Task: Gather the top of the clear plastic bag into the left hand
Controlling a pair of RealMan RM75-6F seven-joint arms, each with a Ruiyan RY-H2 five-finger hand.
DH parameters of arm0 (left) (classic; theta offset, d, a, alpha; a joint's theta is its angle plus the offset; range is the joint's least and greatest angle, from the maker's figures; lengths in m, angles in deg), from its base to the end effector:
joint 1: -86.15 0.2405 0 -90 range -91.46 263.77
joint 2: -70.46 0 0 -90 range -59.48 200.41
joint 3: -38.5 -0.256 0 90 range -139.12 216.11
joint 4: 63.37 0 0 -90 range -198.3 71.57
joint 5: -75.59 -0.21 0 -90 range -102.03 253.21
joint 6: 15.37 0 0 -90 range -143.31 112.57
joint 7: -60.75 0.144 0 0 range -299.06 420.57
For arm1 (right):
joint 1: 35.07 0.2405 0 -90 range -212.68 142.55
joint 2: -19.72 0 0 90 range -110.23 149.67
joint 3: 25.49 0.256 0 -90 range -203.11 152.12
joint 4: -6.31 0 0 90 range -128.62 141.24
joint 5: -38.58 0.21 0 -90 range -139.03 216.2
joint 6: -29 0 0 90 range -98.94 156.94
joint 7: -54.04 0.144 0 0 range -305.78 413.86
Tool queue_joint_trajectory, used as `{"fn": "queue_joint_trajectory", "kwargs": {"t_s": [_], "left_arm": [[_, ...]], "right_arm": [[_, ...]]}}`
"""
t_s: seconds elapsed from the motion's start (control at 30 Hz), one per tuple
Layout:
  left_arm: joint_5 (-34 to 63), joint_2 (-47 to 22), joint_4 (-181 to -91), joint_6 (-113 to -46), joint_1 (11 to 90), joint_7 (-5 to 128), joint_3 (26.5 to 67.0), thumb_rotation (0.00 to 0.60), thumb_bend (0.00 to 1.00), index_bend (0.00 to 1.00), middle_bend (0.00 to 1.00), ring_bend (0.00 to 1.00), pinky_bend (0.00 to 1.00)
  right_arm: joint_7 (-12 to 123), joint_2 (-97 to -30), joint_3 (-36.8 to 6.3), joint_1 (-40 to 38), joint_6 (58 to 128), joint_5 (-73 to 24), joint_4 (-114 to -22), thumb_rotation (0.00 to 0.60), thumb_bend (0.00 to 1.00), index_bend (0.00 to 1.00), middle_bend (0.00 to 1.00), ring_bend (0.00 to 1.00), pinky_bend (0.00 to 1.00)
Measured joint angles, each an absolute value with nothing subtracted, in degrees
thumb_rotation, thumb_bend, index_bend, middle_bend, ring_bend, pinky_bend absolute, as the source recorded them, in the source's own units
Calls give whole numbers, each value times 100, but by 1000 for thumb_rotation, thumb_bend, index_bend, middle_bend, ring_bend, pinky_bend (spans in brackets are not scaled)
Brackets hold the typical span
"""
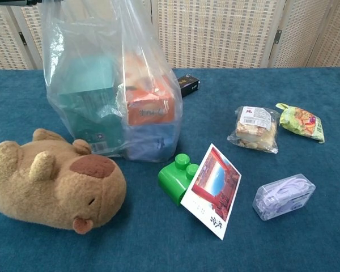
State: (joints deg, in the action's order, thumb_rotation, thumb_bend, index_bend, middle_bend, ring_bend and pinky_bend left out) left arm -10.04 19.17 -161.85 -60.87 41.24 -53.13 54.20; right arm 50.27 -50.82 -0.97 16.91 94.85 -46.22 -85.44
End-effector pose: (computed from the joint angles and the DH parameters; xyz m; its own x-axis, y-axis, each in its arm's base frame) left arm -0.1112 0.3680 0.1665 -0.8430 0.5203 0.1364 0.3219 0.2849 0.9029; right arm -0.0081 -0.3850 0.1473 0.2034 0.2646 0.9426 -0.6345 -0.6976 0.3328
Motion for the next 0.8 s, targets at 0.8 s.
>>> {"fn": "queue_joint_trajectory", "kwargs": {"t_s": [0.8], "left_arm": [[-1177, 2134, -16531, -6202, 4181, -5395, 5204, 515, 218, 270, 302, 336, 377]], "right_arm": [[5029, -6508, -74, 3018, 9273, -4718, -6641, 600, 109, 0, 148, 43, 112]]}}
